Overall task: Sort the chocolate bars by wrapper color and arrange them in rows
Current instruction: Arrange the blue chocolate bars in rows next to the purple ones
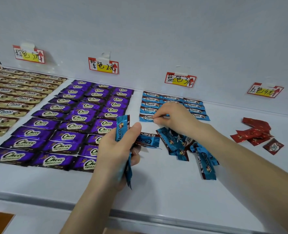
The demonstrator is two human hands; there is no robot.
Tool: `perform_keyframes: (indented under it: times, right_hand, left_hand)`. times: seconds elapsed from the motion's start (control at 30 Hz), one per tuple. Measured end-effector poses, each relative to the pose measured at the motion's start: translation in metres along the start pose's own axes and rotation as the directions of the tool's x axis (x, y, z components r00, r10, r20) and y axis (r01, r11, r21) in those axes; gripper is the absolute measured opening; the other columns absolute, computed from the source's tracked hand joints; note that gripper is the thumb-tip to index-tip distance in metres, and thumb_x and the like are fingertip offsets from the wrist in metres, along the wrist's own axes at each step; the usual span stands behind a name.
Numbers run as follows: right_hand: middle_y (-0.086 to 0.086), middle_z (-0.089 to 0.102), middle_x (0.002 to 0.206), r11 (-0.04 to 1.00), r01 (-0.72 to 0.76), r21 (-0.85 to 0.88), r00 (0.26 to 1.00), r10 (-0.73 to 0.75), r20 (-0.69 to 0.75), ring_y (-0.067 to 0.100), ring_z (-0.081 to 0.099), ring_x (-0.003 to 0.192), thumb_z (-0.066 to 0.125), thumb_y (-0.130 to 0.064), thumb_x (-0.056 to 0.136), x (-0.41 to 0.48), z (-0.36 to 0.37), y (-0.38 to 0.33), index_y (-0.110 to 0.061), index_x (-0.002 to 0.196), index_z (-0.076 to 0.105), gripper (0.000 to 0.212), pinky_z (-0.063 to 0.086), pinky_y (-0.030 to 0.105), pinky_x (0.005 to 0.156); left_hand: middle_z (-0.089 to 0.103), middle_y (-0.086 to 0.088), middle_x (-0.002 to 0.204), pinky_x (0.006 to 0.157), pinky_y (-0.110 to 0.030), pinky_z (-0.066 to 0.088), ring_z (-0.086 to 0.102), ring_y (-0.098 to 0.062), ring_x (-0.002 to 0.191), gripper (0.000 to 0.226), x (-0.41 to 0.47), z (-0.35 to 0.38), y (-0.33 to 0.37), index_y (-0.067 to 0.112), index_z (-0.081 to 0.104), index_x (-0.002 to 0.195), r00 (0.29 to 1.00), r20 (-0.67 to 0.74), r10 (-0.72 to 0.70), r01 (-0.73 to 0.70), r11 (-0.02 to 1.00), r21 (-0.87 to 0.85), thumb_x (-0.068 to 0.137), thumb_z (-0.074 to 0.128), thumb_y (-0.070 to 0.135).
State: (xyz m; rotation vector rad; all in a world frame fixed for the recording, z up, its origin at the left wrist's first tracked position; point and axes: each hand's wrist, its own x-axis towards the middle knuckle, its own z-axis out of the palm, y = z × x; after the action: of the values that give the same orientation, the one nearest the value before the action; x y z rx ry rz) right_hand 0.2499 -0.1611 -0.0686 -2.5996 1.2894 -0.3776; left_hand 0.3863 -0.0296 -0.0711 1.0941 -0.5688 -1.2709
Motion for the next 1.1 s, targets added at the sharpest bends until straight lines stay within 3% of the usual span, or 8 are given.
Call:
perform_keyframes:
  times: [0.5, 0.63, 0.73, 0.83, 0.9, 0.97, 1.03, 1.1]
  right_hand:
    - [-0.005, 0.067, 0.103, 0.999, -0.046, -0.008, 0.999, 0.046, -0.016, 0.005, 0.050, 0.088, 0.057, -0.022, 0.090, 0.002, 0.000, -0.002, -0.016, 0.102, 0.070, 0.019, 0.040, 0.023, 0.079]
    - [-0.020, 0.062, 0.087, 0.931, -0.071, 0.357, 0.989, 0.113, -0.098, -0.005, 0.056, 0.079, 0.058, -0.030, 0.088, -0.017, -0.022, -0.028, -0.026, 0.091, 0.067, 0.010, 0.043, 0.012, 0.074]
    - [-0.018, 0.066, 0.085, 0.836, -0.038, 0.547, 0.999, 0.010, 0.053, -0.006, 0.061, 0.083, 0.060, -0.042, 0.077, -0.046, -0.040, -0.057, -0.035, 0.085, 0.064, 0.011, 0.048, 0.008, 0.070]
    - [-0.004, 0.070, 0.084, 0.794, -0.016, 0.608, 0.998, -0.021, 0.053, 0.008, 0.067, 0.075, 0.066, -0.022, 0.080, -0.063, -0.043, -0.062, -0.025, 0.084, 0.068, 0.005, 0.054, 0.016, 0.067]
    - [-0.005, 0.070, 0.080, 0.769, -0.005, 0.639, 1.000, 0.010, -0.005, 0.006, 0.067, 0.069, 0.064, -0.015, 0.083, -0.067, -0.043, -0.056, -0.021, 0.086, 0.069, 0.009, 0.051, 0.012, 0.060]
    - [-0.013, 0.068, 0.082, 0.798, 0.060, 0.599, 0.994, 0.005, -0.106, -0.001, 0.064, 0.075, 0.065, -0.016, 0.082, -0.071, -0.041, -0.047, -0.023, 0.091, 0.070, 0.013, 0.048, 0.009, 0.066]
    - [-0.020, 0.064, 0.088, 0.909, 0.175, 0.377, 0.963, -0.078, -0.259, -0.008, 0.058, 0.088, 0.066, -0.023, 0.081, -0.073, -0.040, -0.040, -0.023, 0.100, 0.069, 0.019, 0.045, 0.006, 0.076]
    - [-0.015, 0.061, 0.099, 0.946, 0.265, 0.188, 0.925, -0.194, -0.328, -0.008, 0.053, 0.098, 0.061, -0.028, 0.081, -0.076, -0.036, -0.035, -0.020, 0.106, 0.066, 0.027, 0.043, 0.007, 0.086]
  left_hand:
    - [0.051, -0.005, 0.048, 0.031, -0.015, 0.025, 0.034, -0.007, 0.034, 0.024, 0.000, 0.001, 0.001, 0.005, 0.047, 0.071, 0.999, -0.029, -0.014, 0.014, 1.000, -0.009, 0.086, 0.061, 0.018]
    - [0.053, -0.003, 0.050, 0.031, -0.015, 0.025, 0.036, -0.007, 0.037, 0.024, -0.002, 0.003, 0.005, 0.009, 0.050, 0.067, 0.999, -0.053, 0.009, -0.011, 0.999, -0.036, 0.087, 0.060, 0.017]
    - [0.050, -0.001, 0.049, 0.031, -0.014, 0.024, 0.036, -0.006, 0.039, 0.024, -0.004, 0.007, 0.008, 0.011, 0.054, 0.066, 0.998, -0.034, 0.046, -0.048, 0.997, -0.060, 0.088, 0.059, 0.017]
    - [0.049, 0.000, 0.049, 0.032, -0.014, 0.026, 0.037, -0.005, 0.039, 0.022, -0.004, 0.011, 0.008, 0.010, 0.056, 0.069, 0.998, -0.004, 0.059, -0.059, 0.998, -0.024, 0.087, 0.060, 0.022]
    - [0.051, 0.000, 0.051, 0.031, -0.015, 0.026, 0.038, -0.005, 0.038, 0.022, -0.005, 0.013, 0.008, 0.009, 0.056, 0.073, 0.998, 0.019, 0.058, -0.058, 0.998, 0.001, 0.083, 0.061, 0.028]
    - [0.054, -0.002, 0.056, 0.031, -0.015, 0.027, 0.039, -0.004, 0.038, 0.027, -0.007, 0.015, 0.008, 0.007, 0.057, 0.075, 0.999, 0.026, 0.043, -0.043, 0.999, 0.007, 0.073, 0.062, 0.034]
    - [0.055, -0.002, 0.057, 0.031, -0.015, 0.026, 0.039, -0.004, 0.037, 0.030, -0.009, 0.016, 0.010, 0.005, 0.059, 0.079, 0.999, 0.034, 0.020, -0.021, 1.000, 0.004, 0.070, 0.063, 0.034]
    - [0.056, -0.003, 0.056, 0.031, -0.014, 0.026, 0.039, -0.004, 0.037, 0.024, -0.010, 0.016, 0.010, 0.001, 0.062, 0.085, 0.999, 0.035, 0.002, -0.002, 1.000, -0.003, 0.079, 0.064, 0.024]
